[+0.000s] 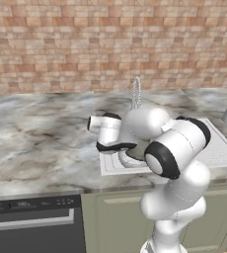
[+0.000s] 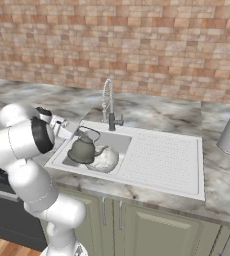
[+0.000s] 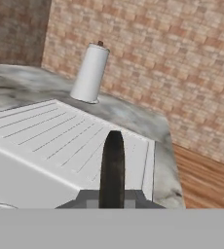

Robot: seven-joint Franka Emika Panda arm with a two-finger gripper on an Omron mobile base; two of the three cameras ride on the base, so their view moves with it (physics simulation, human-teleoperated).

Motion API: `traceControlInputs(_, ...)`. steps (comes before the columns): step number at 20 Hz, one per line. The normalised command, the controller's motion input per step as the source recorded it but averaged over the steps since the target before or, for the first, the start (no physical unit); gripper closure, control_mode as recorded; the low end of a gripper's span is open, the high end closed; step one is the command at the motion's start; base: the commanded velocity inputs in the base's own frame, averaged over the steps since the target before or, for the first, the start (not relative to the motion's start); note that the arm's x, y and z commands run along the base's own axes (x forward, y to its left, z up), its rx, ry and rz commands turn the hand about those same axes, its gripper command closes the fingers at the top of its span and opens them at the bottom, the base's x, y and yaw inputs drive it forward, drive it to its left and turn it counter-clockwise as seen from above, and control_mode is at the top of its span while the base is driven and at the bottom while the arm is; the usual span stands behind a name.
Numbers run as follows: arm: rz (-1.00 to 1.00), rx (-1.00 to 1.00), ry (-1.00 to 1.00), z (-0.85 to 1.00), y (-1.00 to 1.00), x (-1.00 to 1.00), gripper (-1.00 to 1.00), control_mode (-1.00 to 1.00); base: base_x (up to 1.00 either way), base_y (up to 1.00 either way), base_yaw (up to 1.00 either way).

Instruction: Open the cabinet, pick the kettle from the cabinet, and place it in the sink.

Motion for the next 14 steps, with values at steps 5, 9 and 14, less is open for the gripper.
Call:
traceControlInputs(5,0.01,0.04,-0.10,-0.14,-0.15,0.04,1.00,-1.00,0.00,0.00,0.00)
traceControlInputs(9,0.02,0.03,-0.10,-0.15,-0.11,0.04,1.00,-1.00,0.00,0.00,0.00)
traceControlInputs(14,0.01,0.02,-0.05,-0.17,-0.09,0.09,1.00,-1.00,0.00,0.00,0.00)
